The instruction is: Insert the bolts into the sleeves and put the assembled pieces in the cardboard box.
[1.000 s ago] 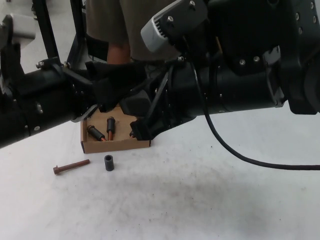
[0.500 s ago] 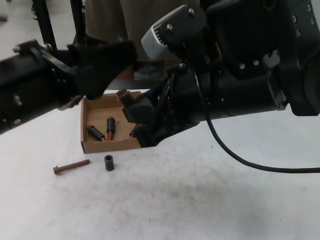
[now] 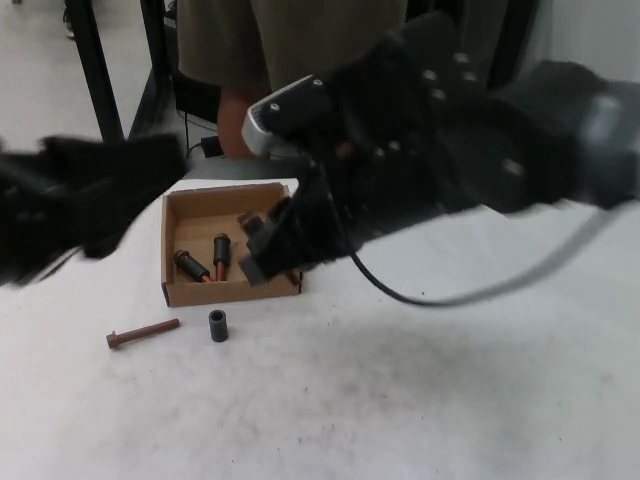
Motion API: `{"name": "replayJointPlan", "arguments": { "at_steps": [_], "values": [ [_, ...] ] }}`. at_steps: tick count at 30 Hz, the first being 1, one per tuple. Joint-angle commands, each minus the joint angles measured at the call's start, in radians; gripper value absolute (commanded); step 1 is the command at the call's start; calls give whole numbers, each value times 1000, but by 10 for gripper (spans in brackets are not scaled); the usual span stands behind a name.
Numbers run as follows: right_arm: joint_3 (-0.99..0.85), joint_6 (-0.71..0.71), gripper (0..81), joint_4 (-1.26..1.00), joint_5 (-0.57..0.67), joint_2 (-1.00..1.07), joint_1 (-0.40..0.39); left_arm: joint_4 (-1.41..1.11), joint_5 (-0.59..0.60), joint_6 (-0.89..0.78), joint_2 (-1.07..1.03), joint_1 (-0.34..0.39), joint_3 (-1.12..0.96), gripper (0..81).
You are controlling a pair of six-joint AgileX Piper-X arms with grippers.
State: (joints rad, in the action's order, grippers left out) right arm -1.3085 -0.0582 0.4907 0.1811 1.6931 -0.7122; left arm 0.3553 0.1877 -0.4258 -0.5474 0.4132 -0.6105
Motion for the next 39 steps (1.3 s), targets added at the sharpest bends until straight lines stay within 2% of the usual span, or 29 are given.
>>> {"name": "replayJointPlan", "arguments": {
  "at_steps": [1,9,17,21,26,29,34,36,39],
  "values": [
    [-154,50,3,64,9,124,47,58,-37,4,22,4,-16,502],
    [-552,104,3,239,19,443,77,430,-133,7,155,4,-135,499],
    [-934,145,3,445,11,728,78,494,-138,7,171,4,-192,499],
    [-1024,167,3,464,3,810,78,494,-124,7,171,4,-191,499],
    [-1040,168,0,459,-73,827,78,494,-68,7,171,4,-191,499],
    [-1040,144,78,463,-73,827,78,497,-65,7,171,4,-191,499],
    [-1043,144,379,488,-113,827,78,497,-65,7,171,4,-191,499],
    [-1048,141,418,515,-116,824,78,497,-65,7,171,4,-191,499],
    [-1063,141,417,570,-116,814,78,497,-65,7,171,4,-191,499]
  ]
}}
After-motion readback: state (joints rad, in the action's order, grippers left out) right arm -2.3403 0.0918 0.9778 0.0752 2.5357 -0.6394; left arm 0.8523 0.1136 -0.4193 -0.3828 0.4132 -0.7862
